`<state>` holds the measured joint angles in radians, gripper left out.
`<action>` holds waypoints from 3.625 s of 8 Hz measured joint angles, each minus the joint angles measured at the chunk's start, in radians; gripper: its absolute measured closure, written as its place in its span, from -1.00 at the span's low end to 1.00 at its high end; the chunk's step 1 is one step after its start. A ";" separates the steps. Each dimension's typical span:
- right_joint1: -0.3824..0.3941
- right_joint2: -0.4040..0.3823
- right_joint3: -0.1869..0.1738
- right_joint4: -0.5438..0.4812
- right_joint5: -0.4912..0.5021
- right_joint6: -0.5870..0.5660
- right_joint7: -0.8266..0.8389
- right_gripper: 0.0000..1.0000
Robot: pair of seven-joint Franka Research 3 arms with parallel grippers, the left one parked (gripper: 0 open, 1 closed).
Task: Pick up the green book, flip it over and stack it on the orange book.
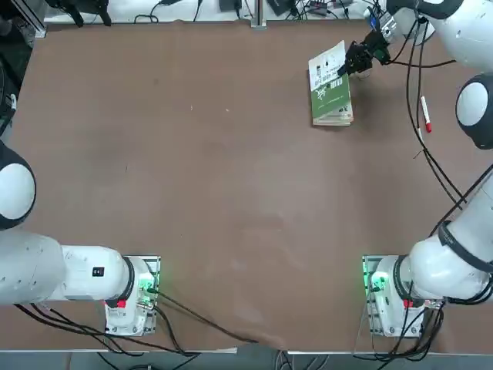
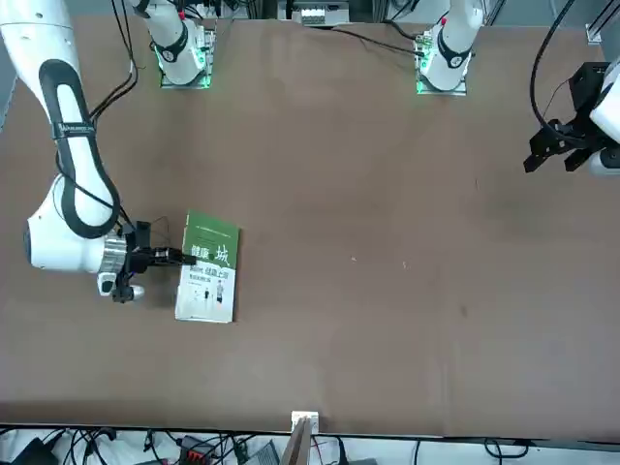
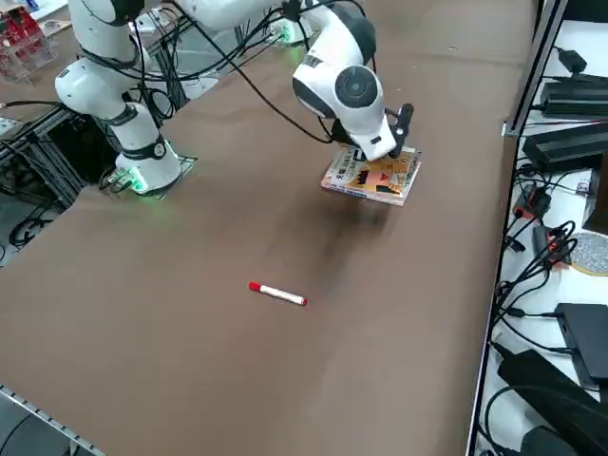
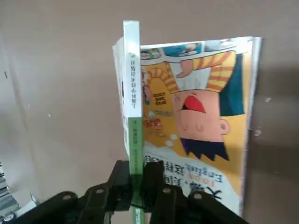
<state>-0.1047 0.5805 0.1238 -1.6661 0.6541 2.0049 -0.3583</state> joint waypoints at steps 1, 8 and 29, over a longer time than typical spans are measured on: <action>-0.008 0.005 0.000 -0.012 0.001 0.001 -0.013 0.76; -0.017 0.036 0.002 -0.022 0.001 0.009 -0.052 0.76; -0.028 -0.150 0.018 0.200 -0.501 -0.030 -0.032 -1.00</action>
<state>-0.1325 0.4303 0.1423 -1.4656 0.1534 1.9749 -0.3904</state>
